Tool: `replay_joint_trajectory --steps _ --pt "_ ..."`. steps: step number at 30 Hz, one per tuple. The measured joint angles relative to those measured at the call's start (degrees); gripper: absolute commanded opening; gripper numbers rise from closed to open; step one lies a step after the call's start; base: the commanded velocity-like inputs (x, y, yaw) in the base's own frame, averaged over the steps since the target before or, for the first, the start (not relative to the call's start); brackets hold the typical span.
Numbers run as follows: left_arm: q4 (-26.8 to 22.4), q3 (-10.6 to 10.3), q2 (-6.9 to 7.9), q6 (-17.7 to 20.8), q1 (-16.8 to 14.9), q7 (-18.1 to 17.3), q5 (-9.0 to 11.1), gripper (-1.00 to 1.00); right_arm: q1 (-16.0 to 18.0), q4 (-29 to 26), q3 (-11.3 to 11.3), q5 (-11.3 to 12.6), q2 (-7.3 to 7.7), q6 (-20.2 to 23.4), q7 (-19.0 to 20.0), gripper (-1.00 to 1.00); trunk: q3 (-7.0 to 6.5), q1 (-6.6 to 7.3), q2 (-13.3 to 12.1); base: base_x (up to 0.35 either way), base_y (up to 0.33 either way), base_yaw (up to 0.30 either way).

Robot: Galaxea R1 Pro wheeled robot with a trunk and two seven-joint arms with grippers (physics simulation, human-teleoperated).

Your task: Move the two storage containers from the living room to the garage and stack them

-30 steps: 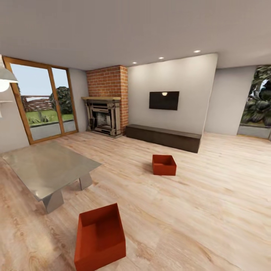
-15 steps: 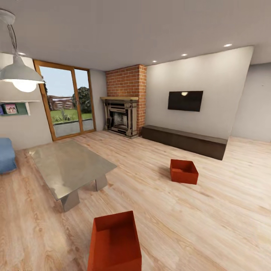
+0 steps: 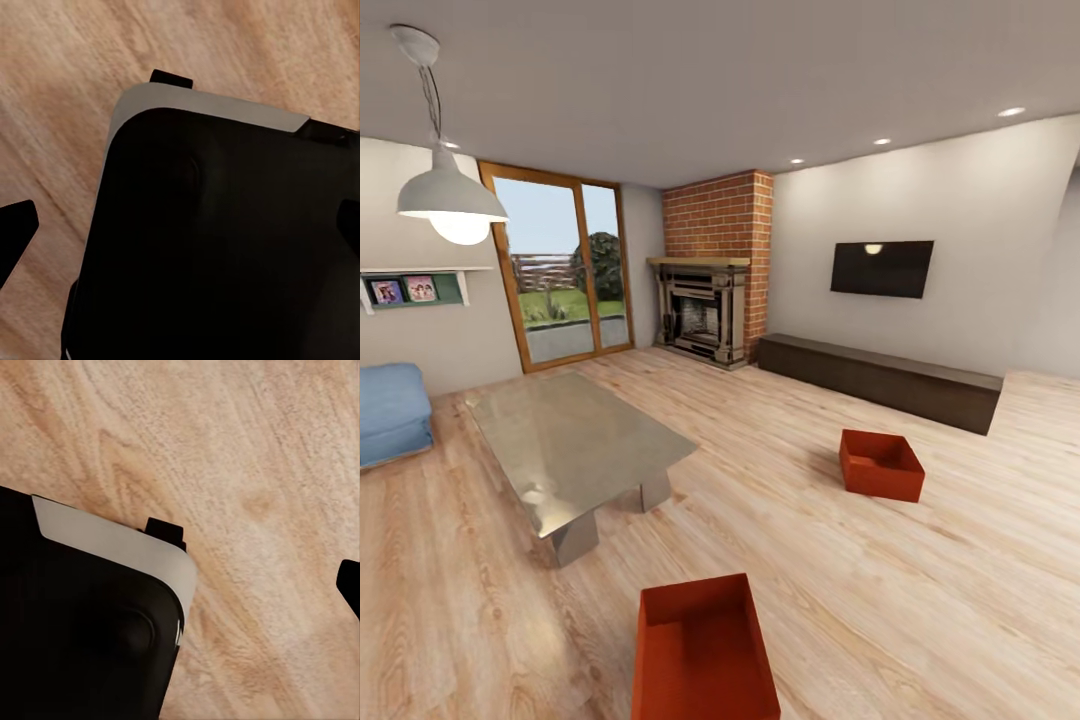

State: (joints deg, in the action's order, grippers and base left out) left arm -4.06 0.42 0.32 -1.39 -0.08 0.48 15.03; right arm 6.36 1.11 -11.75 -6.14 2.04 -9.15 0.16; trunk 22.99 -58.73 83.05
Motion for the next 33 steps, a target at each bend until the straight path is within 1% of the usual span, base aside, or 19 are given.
replay_joint_trajectory --steps 5,10,14,19,31,33 --pt "-0.06 -0.06 -0.02 -0.06 0.0 0.0 0.02 1.0 0.0 -0.05 -0.01 -0.04 0.05 0.04 0.0 1.0 0.0 0.0 0.0 0.003 0.007 0.0" --pt "-0.13 -0.08 -0.02 0.01 0.0 0.0 0.03 1.0 0.0 -0.02 -0.02 -0.02 -0.09 0.2 0.03 1.0 0.0 0.0 0.0 0.001 -0.219 0.0" --pt "-0.13 -0.06 0.03 -0.03 0.0 0.0 0.05 1.0 0.0 -0.01 -0.05 0.04 -0.18 0.18 0.0 1.0 0.0 0.0 0.0 0.035 -0.109 0.085" --pt "-0.14 -0.02 0.04 -0.05 0.0 0.0 0.05 1.0 0.0 -0.02 -0.02 0.05 -0.14 0.1 0.0 1.0 0.0 0.0 0.0 0.007 -0.021 0.184" --pt "-0.13 0.0 0.04 -0.06 0.0 0.0 0.05 1.0 0.0 -0.06 -0.07 0.02 0.09 -0.04 0.0 1.0 0.0 0.0 0.0 0.0 -0.001 0.016" --pt "-0.1 -0.02 0.01 -0.02 0.0 0.0 0.05 1.0 0.0 -0.07 -0.09 -0.03 0.09 0.02 0.0 1.0 0.0 0.01 0.0 0.165 0.0 0.0"
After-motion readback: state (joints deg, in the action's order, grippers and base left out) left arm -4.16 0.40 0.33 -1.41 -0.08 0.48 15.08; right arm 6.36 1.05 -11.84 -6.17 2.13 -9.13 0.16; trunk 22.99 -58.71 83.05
